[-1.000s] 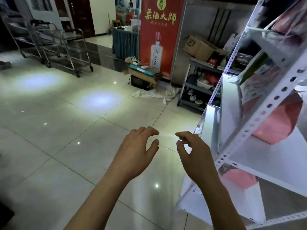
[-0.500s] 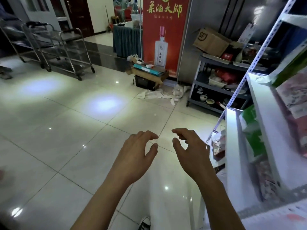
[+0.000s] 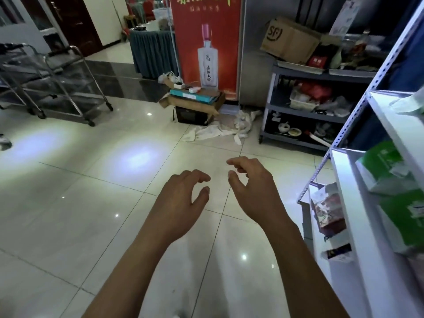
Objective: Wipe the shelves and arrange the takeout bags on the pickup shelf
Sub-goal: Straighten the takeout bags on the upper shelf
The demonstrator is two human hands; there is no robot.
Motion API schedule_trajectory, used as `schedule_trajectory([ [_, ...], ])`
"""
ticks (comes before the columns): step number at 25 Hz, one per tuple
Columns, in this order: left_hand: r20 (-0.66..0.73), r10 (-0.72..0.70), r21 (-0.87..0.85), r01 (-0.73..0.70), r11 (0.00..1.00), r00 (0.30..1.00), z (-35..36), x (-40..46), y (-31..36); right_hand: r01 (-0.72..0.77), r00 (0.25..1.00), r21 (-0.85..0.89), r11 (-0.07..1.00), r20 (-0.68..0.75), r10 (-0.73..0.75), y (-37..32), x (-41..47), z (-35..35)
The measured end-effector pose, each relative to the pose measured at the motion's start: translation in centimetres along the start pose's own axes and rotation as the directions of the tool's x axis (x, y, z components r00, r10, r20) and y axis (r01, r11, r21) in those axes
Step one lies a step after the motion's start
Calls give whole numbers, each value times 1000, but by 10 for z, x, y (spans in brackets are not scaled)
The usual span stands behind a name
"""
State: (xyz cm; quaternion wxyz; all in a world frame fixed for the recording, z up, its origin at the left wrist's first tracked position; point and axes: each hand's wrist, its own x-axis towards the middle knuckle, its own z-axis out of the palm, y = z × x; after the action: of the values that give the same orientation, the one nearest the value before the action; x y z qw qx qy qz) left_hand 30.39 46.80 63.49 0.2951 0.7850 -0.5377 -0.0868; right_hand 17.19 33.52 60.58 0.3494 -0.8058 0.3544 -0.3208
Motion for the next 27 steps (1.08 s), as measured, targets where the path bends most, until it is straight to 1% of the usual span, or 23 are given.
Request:
schedule_trajectory([
  [2, 27, 25, -34, -24, 999, 999, 4, 44, -16, -23, 999, -28, 999, -44, 21, 11, 34, 5],
  [7, 62, 161, -70, -157, 985, 985, 8, 160, -53, -108, 984, -124, 986, -156, 88, 26, 121, 23],
  [10, 98, 247, -98, -238, 966, 964, 6, 229, -67, -181, 965, -177, 967, -222, 140, 28, 167, 23],
  [12, 144, 324, -121, -308, 944, 935, 12, 275, -68, -249, 934, -205, 947, -308, 180, 36, 189, 20],
  [15, 184, 406, -180, -375, 909, 895, 33, 325, -59, -382, 874, -183, 906, -392, 289, 56, 202, 10],
  [17, 236, 463, -229, -414, 881, 854, 53, 347, -46, -461, 821, -171, 871, -455, 346, 70, 205, -3],
  [20, 303, 535, -279, -464, 841, 788, 89, 384, -21, -544, 732, -131, 829, -556, 393, 97, 219, -28],
  [23, 351, 600, -304, -519, 799, 719, 131, 425, 20, -590, 650, -91, 802, -643, 405, 127, 233, -59],
  [24, 370, 621, -320, -533, 783, 691, 143, 437, 36, -603, 626, -77, 794, -663, 411, 135, 237, -71],
  [27, 410, 707, -353, -614, 706, 576, 171, 467, 82, -642, 534, -35, 766, -737, 414, 155, 243, -104],
])
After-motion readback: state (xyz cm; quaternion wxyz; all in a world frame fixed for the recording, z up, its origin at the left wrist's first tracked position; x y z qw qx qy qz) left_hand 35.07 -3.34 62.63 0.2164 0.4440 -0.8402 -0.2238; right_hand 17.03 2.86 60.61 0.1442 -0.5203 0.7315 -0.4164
